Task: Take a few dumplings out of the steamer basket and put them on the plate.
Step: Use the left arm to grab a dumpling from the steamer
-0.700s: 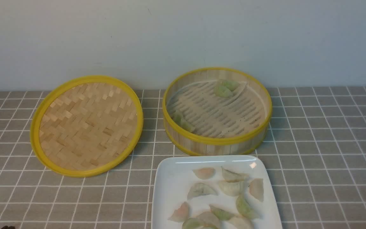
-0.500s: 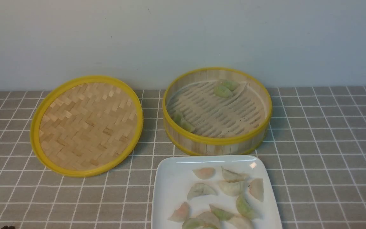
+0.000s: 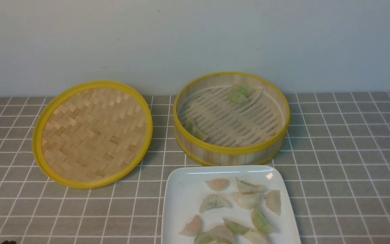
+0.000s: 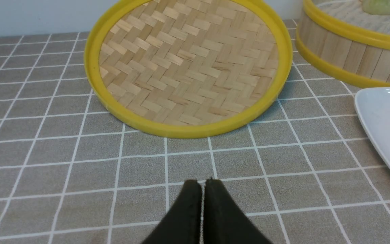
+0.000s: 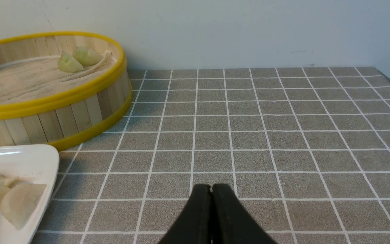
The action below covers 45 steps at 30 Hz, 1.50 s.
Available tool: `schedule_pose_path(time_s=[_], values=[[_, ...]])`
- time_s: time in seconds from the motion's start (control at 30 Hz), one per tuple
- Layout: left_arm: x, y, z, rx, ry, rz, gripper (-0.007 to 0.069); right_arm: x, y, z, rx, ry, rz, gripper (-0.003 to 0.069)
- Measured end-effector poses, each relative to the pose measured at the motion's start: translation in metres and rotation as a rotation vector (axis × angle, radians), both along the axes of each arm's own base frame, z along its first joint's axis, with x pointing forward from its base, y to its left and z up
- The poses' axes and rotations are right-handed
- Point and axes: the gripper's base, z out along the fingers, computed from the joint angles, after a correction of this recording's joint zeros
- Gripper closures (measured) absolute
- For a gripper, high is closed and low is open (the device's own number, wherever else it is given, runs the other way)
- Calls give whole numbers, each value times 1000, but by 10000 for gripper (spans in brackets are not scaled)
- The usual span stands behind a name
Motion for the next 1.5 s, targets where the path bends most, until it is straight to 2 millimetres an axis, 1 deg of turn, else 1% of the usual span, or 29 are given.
schedule_pose_path(time_s=[0.83,0.9,0.97,1.0,1.03,1.07,1.1,1.13,1.17,1.2,1.23,1.27,1.37,1.4,1.43,1.47,1.5], values=[[0,0,0,10,-1,-2,629,0,0,0,0,0,0,672],[0,0,0,17,-2,-2,629,0,0,1,21,-11,1,672],[0,0,1,9,-9,1,629,1,2,2,116,-44,1,672],[0,0,1,-23,-13,4,629,2,3,5,195,-80,0,672],[1,-1,4,-101,-31,13,629,2,4,10,325,-137,-2,672],[1,-2,4,-116,-29,14,629,2,4,12,349,-157,-1,672],[2,-3,8,-248,-58,28,629,2,4,18,567,-230,-9,672],[2,-3,11,-305,-84,35,629,2,3,21,632,-259,-12,672],[3,-3,16,-385,-120,45,629,2,2,24,757,-296,-19,672],[3,-3,16,-386,-128,46,629,2,2,25,767,-301,-19,672],[4,-2,22,-454,-178,58,629,2,1,27,837,-322,-24,672],[4,-1,25,-495,-212,66,629,2,1,27,859,-330,-27,672],[4,2,33,-575,-298,91,629,2,1,28,873,-335,-29,672],[4,7,42,-618,-397,118,629,2,1,28,871,-338,-29,672],[3,8,43,-627,-409,123,629,2,0,28,872,-339,-29,672],[2,13,50,-659,-504,150,629,1,0,28,873,-347,-30,672],[0,15,56,-679,-561,164,629,1,0,29,875,-355,-31,672]])
